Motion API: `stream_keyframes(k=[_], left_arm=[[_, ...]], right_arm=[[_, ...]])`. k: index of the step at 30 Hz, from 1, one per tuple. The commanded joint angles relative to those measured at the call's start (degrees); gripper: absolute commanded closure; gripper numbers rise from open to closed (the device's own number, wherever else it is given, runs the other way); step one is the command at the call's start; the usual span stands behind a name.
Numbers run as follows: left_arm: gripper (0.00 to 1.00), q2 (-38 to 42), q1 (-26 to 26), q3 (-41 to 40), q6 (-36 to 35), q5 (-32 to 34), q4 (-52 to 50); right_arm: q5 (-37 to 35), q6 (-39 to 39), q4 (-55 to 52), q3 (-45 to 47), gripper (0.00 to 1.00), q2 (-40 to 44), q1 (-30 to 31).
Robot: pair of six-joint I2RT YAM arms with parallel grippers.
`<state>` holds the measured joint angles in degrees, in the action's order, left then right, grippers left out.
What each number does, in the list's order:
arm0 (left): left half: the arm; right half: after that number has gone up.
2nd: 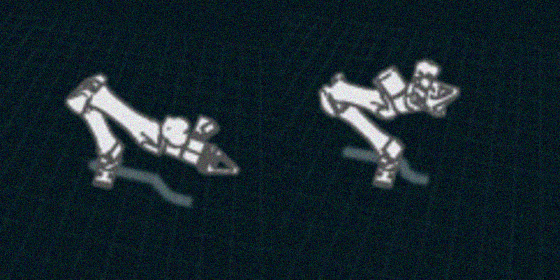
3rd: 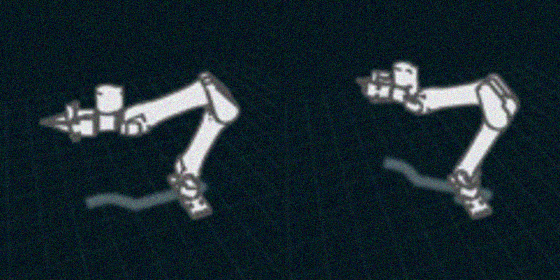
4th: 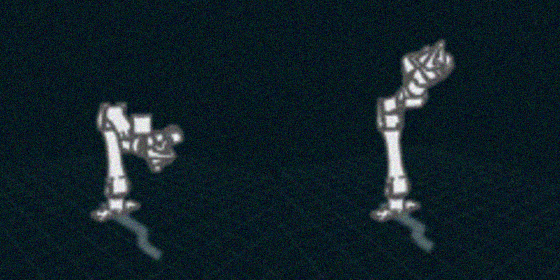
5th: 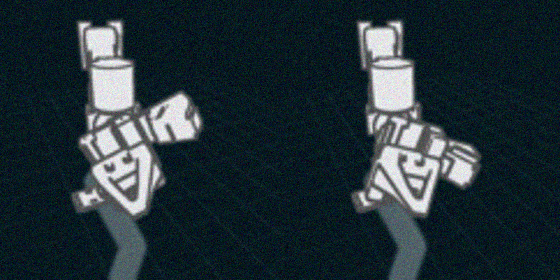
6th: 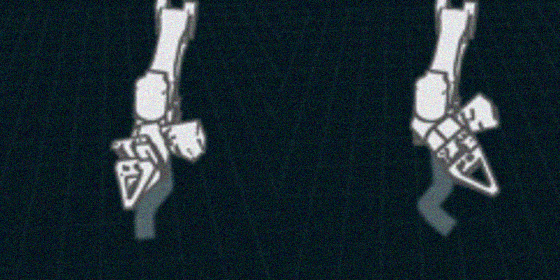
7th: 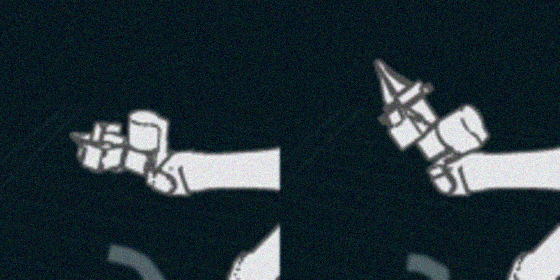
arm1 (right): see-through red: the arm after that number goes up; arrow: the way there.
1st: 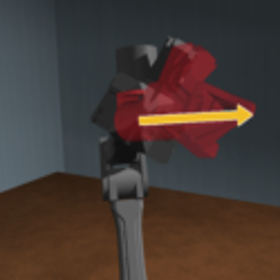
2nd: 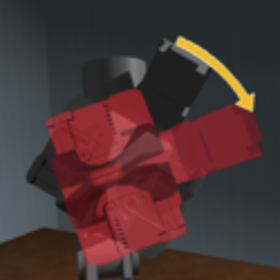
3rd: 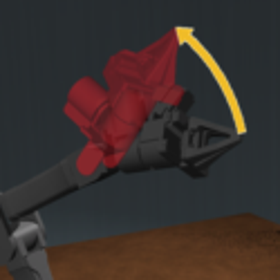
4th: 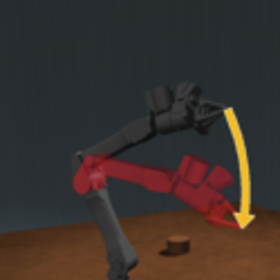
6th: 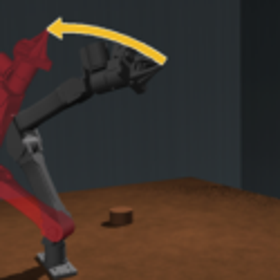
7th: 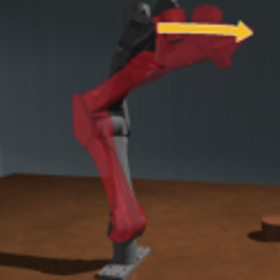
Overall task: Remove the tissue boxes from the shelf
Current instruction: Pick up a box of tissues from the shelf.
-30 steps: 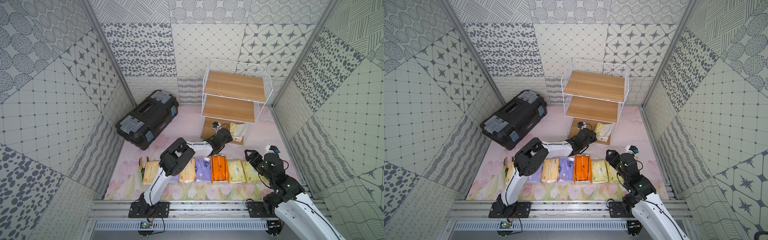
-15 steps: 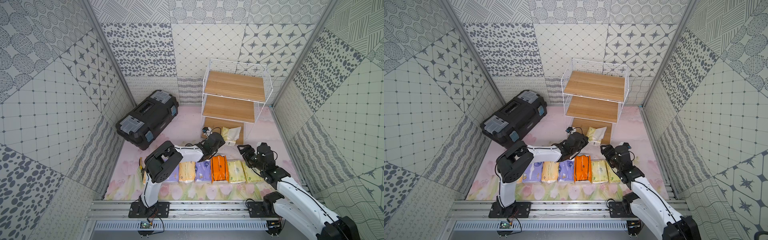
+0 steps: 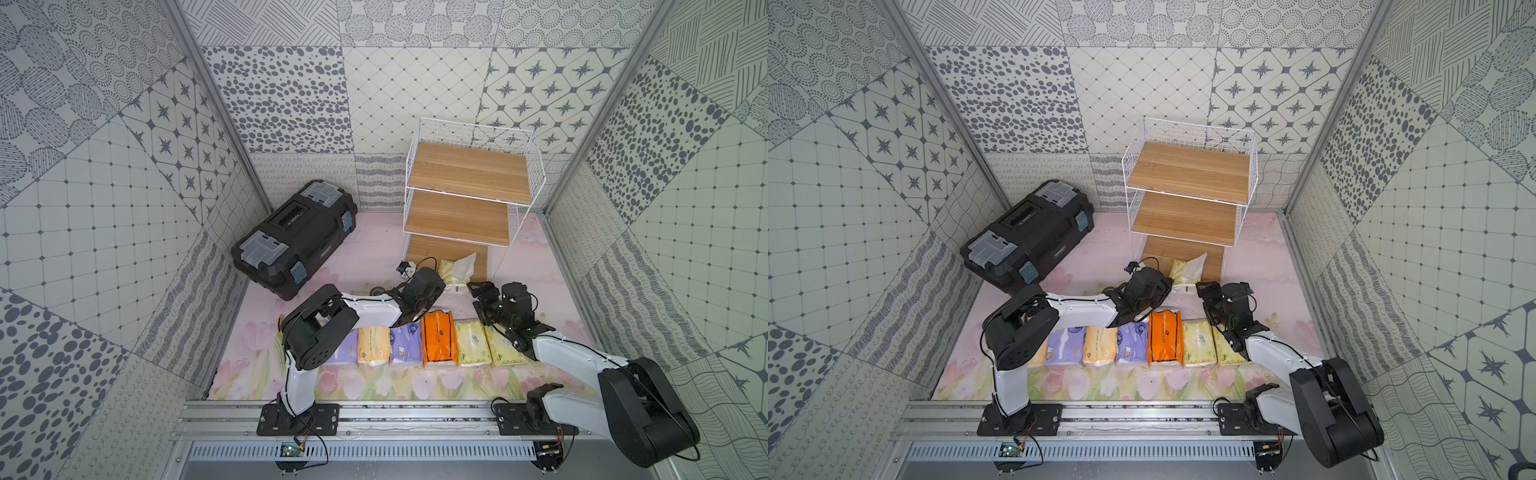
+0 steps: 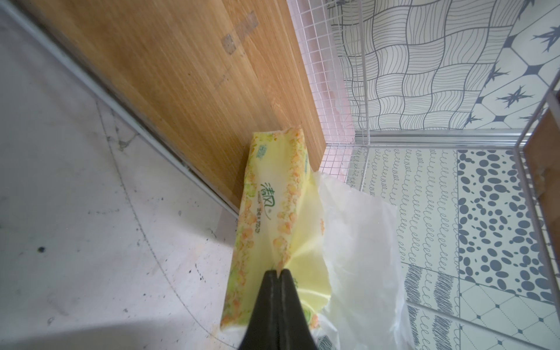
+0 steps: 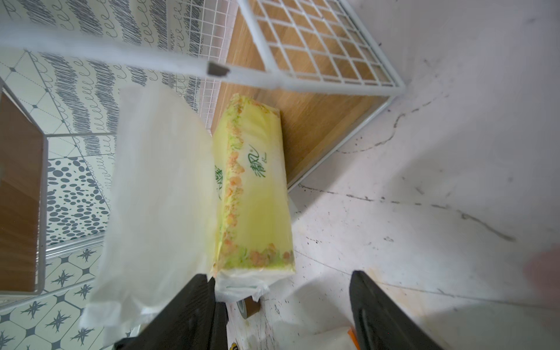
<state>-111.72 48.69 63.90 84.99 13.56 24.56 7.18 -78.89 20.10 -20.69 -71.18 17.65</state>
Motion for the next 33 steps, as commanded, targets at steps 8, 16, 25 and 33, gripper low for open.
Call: stream_keyframes(k=[8, 16, 25, 33], left_arm=[[1.00, 1.6, 0.0, -0.5, 3.8, -1.4, -0.5], [1.00, 2.3, 0.4, -0.8, 4.7, -2.0, -1.3], [0.74, 5.5, 0.7, -3.3, 3.0, -2.8, 1.0], [0.42, 16.2, 2.0, -11.1, -1.9, 1.2, 1.0]], right_arm=[[1.4, -3.3, 14.8, -3.9, 0.30, -10.5, -0.1], [2.1, -3.8, 18.4, -4.3, 0.49, -13.6, -0.1], [2.9, -2.7, 14.9, -3.0, 0.67, -7.8, -0.1], [3.8, 0.2, 4.2, 0.4, 0.72, 5.1, 0.7]])
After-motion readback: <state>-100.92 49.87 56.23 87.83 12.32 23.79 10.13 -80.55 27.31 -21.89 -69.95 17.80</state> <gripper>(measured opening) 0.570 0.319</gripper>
